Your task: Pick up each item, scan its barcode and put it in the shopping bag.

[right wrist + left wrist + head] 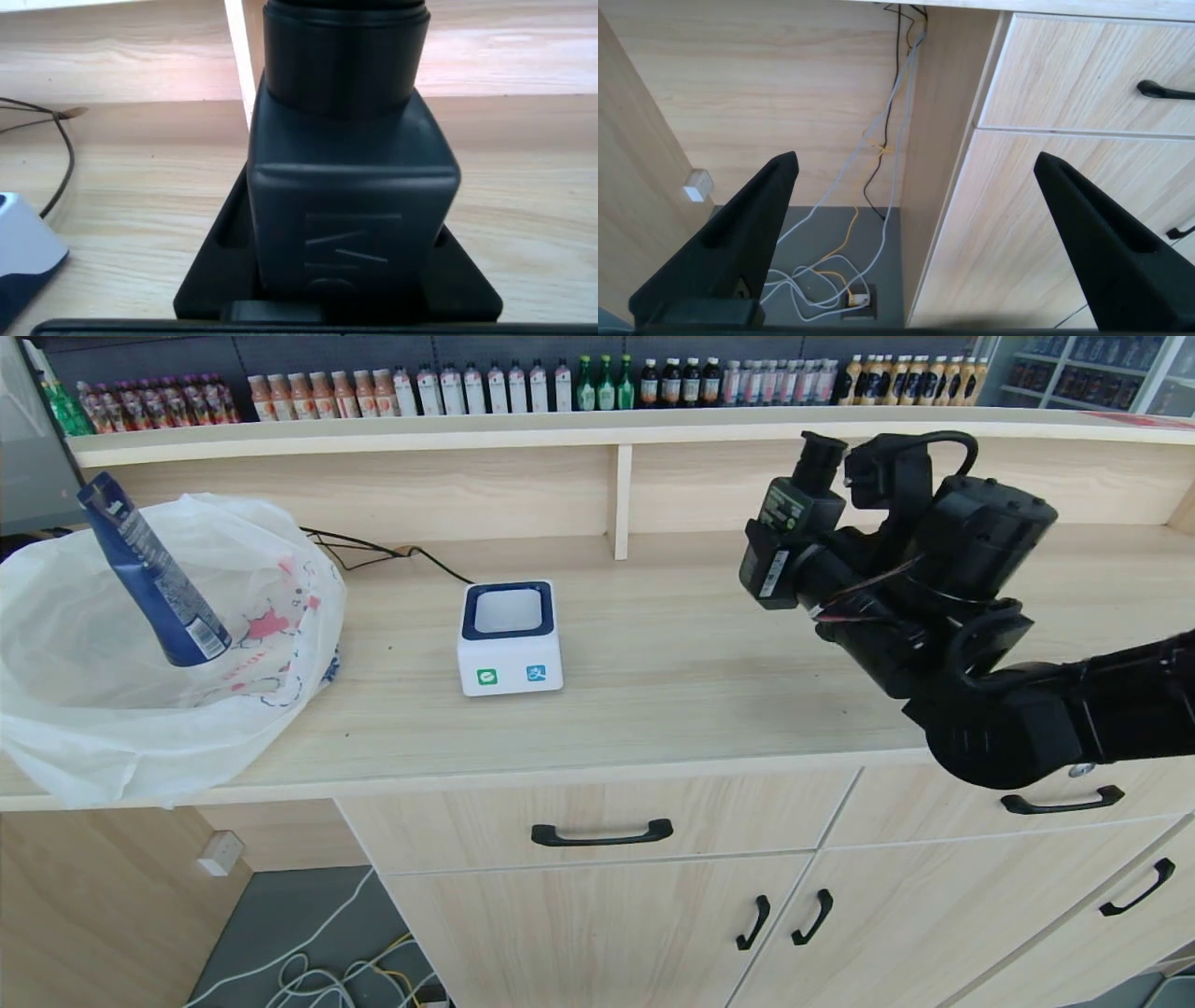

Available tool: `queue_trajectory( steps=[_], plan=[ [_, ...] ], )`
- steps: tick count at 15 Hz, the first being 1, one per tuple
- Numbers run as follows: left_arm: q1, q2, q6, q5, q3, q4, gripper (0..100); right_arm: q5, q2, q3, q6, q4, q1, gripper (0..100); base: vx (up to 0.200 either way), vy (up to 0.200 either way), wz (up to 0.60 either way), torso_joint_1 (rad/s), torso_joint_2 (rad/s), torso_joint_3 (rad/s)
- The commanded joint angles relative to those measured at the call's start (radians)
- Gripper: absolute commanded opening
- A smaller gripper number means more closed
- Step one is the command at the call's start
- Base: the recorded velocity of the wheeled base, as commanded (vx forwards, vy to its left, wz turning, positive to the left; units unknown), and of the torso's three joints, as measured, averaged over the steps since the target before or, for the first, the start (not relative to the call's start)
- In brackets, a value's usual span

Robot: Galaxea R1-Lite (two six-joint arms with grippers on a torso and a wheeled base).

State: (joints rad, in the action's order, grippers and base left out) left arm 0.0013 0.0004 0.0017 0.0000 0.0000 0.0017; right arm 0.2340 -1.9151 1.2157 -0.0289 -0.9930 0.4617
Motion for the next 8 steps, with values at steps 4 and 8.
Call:
queue_trajectory(
  steps=[4, 8],
  plan=[
    [-0.001, 0.000, 0.000, 0.000, 0.000, 0.000, 100, -0.021, 0.304, -0.237, 0.000, 0.007, 0.003, 0, 0.000, 0.000, 0.00, 0.000, 0.00, 0.000],
    [0.000, 0.000, 0.000, 0.000, 0.000, 0.000, 100, -0.022, 0.449, -0.421, 0.012, 0.004, 0.005, 0, 0.000, 0.000, 0.00, 0.000, 0.00, 0.000]
  ],
)
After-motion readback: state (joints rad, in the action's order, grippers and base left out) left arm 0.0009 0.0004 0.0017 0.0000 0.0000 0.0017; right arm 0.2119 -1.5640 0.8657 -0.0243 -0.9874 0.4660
